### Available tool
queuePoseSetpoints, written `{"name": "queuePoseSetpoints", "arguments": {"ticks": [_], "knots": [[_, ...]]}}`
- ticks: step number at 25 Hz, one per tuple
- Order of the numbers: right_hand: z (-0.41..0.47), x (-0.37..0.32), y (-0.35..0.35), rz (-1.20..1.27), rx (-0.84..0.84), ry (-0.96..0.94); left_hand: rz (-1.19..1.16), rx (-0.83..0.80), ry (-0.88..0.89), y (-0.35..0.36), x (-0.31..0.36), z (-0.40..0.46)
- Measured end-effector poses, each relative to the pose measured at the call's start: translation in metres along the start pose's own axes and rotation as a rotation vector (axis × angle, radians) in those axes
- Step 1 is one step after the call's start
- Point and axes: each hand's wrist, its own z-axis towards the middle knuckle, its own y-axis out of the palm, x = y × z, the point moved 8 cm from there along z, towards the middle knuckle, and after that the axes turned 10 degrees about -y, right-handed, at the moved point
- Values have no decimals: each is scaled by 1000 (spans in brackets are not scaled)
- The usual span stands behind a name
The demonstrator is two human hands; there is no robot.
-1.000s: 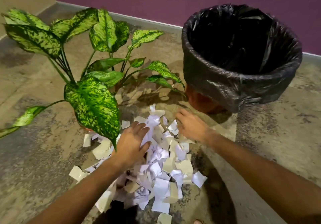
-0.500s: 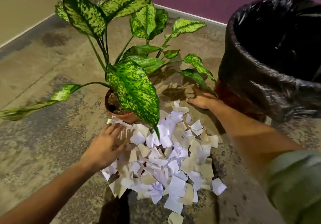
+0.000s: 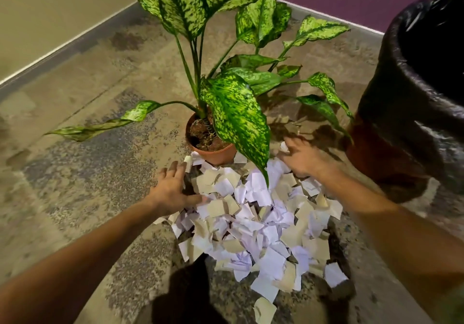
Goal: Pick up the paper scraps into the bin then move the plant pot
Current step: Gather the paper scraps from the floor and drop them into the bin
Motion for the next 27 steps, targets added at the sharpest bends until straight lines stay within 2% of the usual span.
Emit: {"name": "queuePoseSetpoints", "arguments": {"ticks": [3,7,9,14,19,24,27], "knots": [[-27,-52,17,-34,2,-216,-79,-16,14,3,16,6],[-72,-81,45,-8,-194,-368,-26,-6,26,4,35,17],[-91,-81,44,50,-220,-432,2,-11,7,5,40,22],[-84,-60,3,10,98,-341,49,-48,-21,14,34,31],[-47,-30,19,-42,-45,-153,141,-72,44,27,27,38],[-22,-57,42,-43,-98,-193,205,-109,90,47,32,33],[-11,-91,48,-44,-75,-316,252,-146,138,53,39,24]]}}
